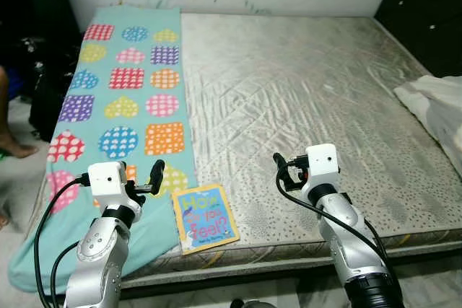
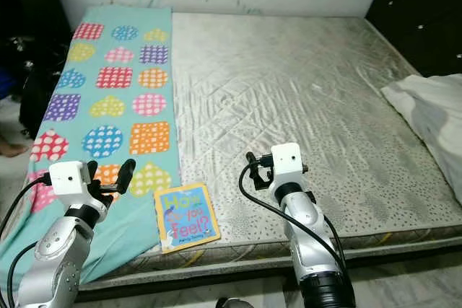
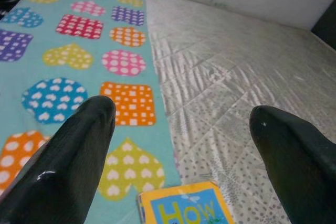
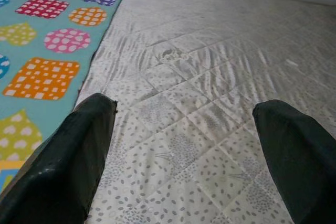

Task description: Clean up the room

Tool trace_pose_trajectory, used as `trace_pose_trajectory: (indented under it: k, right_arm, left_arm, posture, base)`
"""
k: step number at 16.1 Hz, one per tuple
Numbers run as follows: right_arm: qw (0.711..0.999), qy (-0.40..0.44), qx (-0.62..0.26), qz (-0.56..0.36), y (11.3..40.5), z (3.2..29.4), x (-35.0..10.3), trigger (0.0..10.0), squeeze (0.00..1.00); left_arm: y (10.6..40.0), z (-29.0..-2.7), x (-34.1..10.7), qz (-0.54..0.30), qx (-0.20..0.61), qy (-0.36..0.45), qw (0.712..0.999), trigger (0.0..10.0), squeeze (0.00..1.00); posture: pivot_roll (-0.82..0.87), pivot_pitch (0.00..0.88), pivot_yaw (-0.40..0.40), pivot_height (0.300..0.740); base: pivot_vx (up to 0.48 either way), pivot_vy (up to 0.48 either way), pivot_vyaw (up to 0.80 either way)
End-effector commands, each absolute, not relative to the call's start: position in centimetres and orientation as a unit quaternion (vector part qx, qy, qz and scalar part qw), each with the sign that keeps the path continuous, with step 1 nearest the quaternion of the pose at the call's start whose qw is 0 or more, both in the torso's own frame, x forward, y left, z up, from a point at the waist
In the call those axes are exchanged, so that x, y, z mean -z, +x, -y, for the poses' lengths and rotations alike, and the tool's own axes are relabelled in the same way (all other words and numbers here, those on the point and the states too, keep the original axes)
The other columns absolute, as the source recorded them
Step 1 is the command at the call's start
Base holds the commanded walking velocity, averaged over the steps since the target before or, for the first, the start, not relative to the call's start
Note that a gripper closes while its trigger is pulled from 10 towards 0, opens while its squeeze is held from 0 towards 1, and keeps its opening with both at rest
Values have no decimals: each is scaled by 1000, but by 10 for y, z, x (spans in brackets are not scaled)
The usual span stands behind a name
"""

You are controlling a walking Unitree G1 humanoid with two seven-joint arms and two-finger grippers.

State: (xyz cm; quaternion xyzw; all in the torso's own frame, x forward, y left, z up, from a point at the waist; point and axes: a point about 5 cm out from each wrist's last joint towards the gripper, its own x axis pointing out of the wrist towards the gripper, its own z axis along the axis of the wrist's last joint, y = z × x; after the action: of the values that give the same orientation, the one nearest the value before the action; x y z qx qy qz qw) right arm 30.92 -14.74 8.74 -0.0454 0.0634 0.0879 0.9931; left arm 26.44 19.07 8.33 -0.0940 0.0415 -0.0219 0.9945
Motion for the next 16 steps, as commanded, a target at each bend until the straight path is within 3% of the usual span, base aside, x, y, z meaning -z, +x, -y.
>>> trace_pose_trajectory:
  k: [1, 16]
  right_arm:
    - [994, -48, -81, -61, 309, 150, -89, 10000, 0]
    - [993, -47, -90, -53, 309, 147, -93, 10000, 0]
  left_arm:
    - [264, -190, -83, -46, 20, -98, 994, 10000, 0]
    - [265, -190, -86, -48, 9, -100, 994, 10000, 0]
  posture:
    - [-99, 113, -63, 740]
    - [-97, 156, -59, 740]
  base:
    - [0, 0, 0]
    - [0, 0, 0]
